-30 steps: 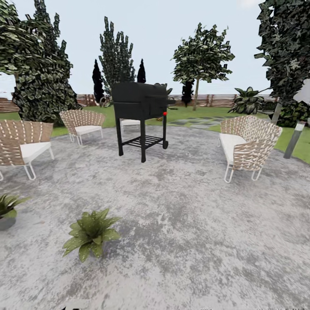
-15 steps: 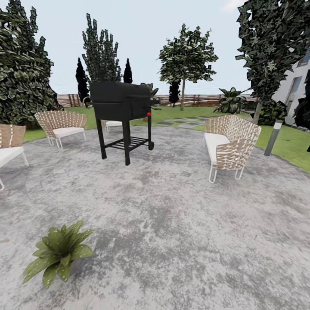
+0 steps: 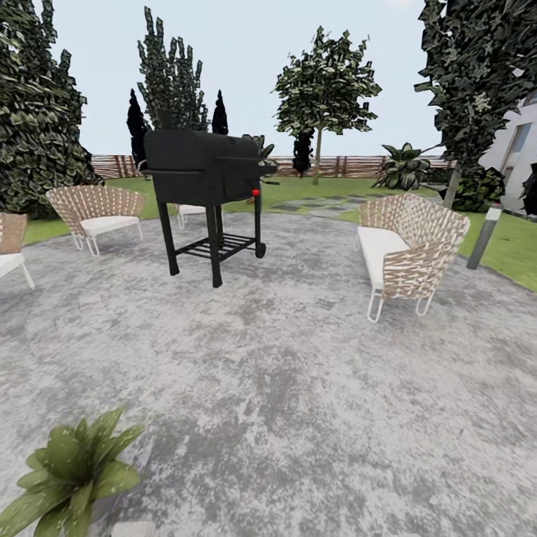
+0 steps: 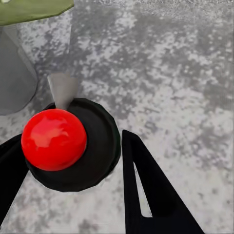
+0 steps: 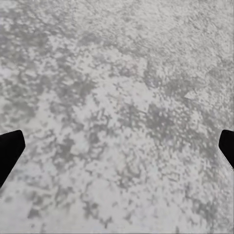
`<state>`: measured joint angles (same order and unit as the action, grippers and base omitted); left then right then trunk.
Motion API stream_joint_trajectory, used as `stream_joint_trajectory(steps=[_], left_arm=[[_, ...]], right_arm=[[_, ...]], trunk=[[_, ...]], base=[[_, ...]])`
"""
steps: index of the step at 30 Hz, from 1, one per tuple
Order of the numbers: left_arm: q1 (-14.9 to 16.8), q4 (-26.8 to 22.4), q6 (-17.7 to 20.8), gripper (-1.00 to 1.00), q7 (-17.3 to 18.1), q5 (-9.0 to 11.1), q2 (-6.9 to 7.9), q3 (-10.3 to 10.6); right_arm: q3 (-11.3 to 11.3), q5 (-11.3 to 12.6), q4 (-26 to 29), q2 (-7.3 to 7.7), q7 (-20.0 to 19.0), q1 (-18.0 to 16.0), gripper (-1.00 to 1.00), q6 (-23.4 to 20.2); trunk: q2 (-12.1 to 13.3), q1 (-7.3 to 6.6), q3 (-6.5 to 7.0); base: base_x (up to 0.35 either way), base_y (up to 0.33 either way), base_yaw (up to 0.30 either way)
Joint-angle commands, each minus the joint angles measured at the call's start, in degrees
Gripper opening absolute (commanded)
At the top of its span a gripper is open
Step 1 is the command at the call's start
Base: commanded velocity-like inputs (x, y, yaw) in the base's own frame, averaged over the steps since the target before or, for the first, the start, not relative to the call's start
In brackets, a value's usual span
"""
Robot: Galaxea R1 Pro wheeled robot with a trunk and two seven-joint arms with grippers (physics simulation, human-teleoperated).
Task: Pick up the pesticide atomizer in the garden and spray insectifuge to fully cover both potted plants in the garden.
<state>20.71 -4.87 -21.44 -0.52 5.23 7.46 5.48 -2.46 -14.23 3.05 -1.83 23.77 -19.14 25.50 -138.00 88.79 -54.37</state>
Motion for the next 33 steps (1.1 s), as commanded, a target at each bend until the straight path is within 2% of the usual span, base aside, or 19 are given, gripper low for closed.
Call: stream_joint_trajectory(steps=[1, 13, 33], left_arm=[[0.0, 0.0, -0.2, -1.0, -0.1, 0.5, 0.01, 0.5], [-0.2, 0.0, -0.2, -1.0, -0.1, 0.5, 0.01, 0.5], [-0.2, 0.0, -0.2, -1.0, -0.1, 0.7, 0.1, 0.5]], right_arm=[[-0.3, -0.5, -0.1, -0.02, 0.3, 0.0, 1.0, 0.1], [-0.3, -0.5, -0.1, -0.02, 0.3, 0.0, 1.0, 0.1], [-0.3, -0.5, 0.0, -0.02, 0.2, 0.0, 1.0, 0.1]], trunk=[[0.0, 0.02, -0.06], [0.0, 0.02, -0.06], [0.0, 0.02, -0.06]], base=[[0.338, 0.0, 0.0], [0.338, -0.016, 0.0], [0.315, -0.122, 0.0]])
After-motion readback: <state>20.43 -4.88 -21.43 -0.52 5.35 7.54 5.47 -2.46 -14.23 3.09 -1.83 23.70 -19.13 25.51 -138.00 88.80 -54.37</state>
